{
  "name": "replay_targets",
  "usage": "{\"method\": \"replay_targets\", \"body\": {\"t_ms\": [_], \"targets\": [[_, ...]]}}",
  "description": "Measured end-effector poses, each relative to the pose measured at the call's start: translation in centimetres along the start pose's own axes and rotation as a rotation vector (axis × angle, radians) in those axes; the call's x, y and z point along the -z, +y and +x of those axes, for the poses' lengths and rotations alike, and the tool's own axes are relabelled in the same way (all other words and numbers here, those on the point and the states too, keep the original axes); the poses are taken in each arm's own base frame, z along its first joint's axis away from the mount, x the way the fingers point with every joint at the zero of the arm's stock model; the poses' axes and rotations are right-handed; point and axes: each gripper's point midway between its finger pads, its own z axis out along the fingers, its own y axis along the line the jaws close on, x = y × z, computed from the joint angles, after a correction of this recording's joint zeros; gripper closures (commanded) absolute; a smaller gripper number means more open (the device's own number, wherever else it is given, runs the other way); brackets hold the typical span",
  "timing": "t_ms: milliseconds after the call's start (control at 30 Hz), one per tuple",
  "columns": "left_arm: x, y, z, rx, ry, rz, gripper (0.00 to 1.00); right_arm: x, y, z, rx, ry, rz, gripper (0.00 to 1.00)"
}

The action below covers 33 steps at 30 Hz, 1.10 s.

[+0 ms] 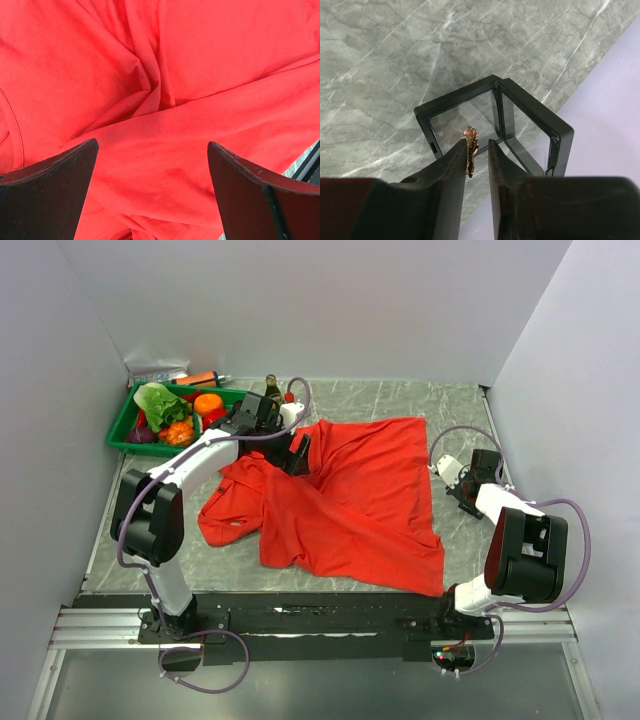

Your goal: Remove the brooch from the garment

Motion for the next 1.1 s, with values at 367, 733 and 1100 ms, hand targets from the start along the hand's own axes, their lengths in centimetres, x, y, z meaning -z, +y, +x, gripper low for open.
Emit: {"method": "replay_targets", "body": {"t_ms": [367, 733, 1100], "targets": [[-0.1, 0.0, 0.0, 0.001, 0.001, 0.001, 0.04, -0.1, 0.9, 0.5, -0.024, 0.015, -0.02, 0.82], [-0.1, -0.1, 0.0, 0.013, 0.002, 0.0, 0.04, -0.1, 1.2, 0.5, -0.009, 0.014, -0.016, 1.0], [-0.2, -0.2, -0.1, 0.014, 0.002, 0.007, 0.04, 1.0, -0.4, 0.5, -0.013, 0.023, 0.071, 1.0]]}}
